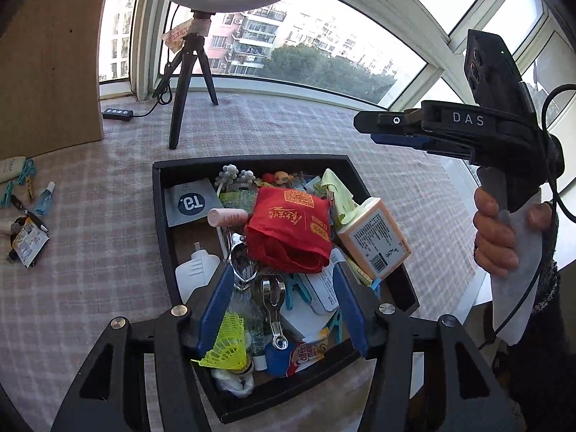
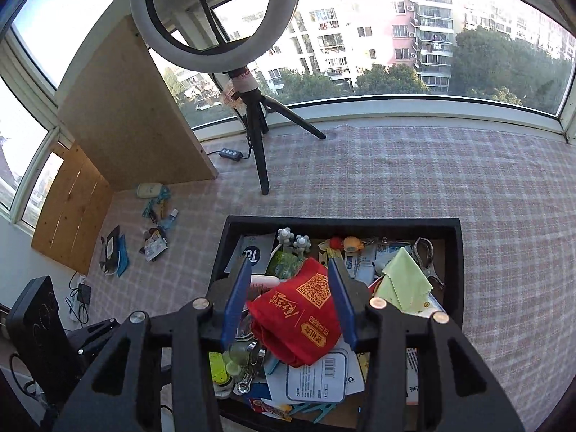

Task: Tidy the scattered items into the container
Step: 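Carry the packet and green cloth to the black box and release them, then move both grippers to the black wet-wipe pack and grasp it with both, then lift the black wet-wipe pack with both grippers, then carry the wet-wipe pack over the black box and open both grippers, then move both grippers back toward the remaining items on the floor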

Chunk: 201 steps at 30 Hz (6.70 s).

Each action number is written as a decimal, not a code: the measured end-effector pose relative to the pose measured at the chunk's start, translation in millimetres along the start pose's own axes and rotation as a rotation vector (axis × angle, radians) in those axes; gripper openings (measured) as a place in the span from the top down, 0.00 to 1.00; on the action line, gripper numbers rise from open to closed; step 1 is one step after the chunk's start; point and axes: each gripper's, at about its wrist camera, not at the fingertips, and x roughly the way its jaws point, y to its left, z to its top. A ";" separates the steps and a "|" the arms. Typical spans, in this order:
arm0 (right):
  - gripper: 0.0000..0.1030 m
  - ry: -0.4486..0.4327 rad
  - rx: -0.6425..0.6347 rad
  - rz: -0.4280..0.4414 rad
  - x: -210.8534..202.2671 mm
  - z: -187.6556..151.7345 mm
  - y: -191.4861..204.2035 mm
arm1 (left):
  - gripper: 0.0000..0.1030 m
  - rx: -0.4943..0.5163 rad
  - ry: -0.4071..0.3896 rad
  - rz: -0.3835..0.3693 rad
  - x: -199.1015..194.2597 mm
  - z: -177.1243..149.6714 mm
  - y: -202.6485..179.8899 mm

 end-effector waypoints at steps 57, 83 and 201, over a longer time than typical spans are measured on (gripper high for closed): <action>0.66 0.515 -0.489 0.341 409.6 0.3 506.1 | 0.48 -0.857 -0.273 0.360 -109.8 -93.1 505.9; 0.79 0.620 -0.416 0.318 352.5 -49.7 385.0 | 0.49 -0.667 -0.144 0.192 -52.7 -100.4 367.2; 0.57 0.401 -0.406 0.105 252.5 -26.9 284.0 | 0.40 -0.474 -0.076 0.330 -85.7 -103.0 336.9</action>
